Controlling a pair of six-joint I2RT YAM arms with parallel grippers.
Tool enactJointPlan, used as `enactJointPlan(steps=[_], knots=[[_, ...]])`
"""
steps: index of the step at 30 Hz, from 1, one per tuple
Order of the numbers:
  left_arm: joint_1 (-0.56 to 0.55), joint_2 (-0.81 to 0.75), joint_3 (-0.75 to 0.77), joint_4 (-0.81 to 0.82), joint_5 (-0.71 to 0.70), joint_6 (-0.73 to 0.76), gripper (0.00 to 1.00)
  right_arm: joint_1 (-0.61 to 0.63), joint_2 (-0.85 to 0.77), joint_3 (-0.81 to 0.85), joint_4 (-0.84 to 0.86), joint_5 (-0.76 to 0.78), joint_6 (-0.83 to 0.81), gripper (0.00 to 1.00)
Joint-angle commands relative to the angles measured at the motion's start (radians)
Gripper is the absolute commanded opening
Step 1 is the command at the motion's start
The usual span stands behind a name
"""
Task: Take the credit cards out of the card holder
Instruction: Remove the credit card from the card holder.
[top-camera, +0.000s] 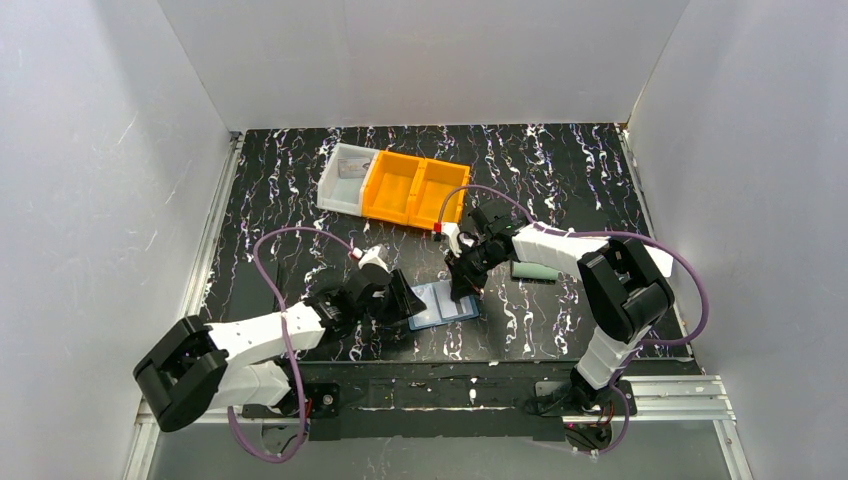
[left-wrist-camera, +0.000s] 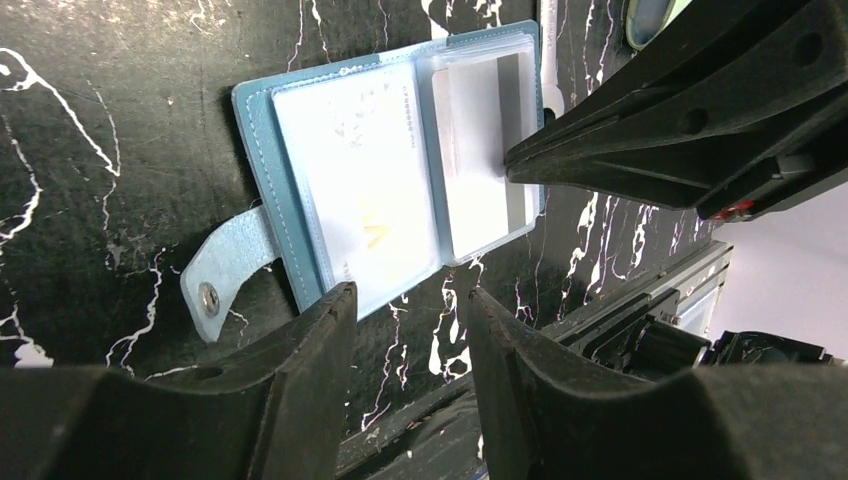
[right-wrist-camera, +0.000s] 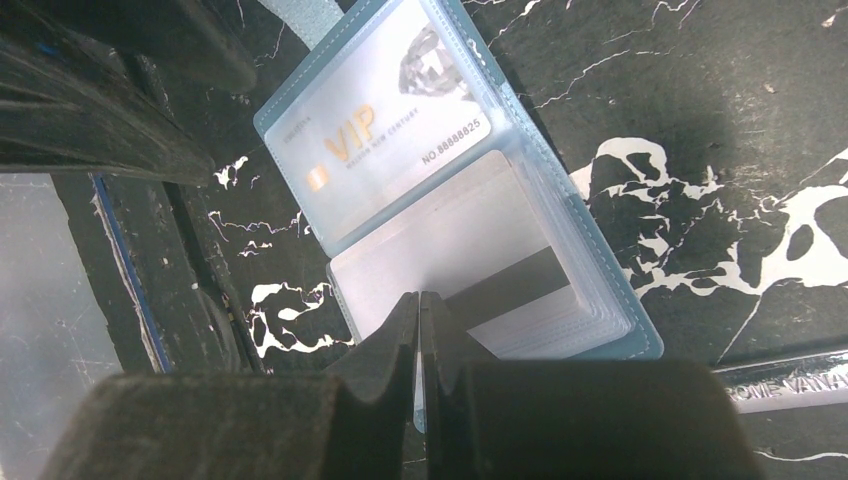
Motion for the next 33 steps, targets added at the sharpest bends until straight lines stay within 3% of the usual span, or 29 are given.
enactJointPlan(steps=[1,33], knots=[[0.005,0.045,-0.036,0.080,0.014,0.007,0.43,0.002,0.024,0.027,-0.019,0.014,-0.019,0.13],[0.046,0.105,-0.093,0.260,0.123,-0.062,0.43,0.003,0.026,0.030,-0.028,0.005,-0.027,0.14]])
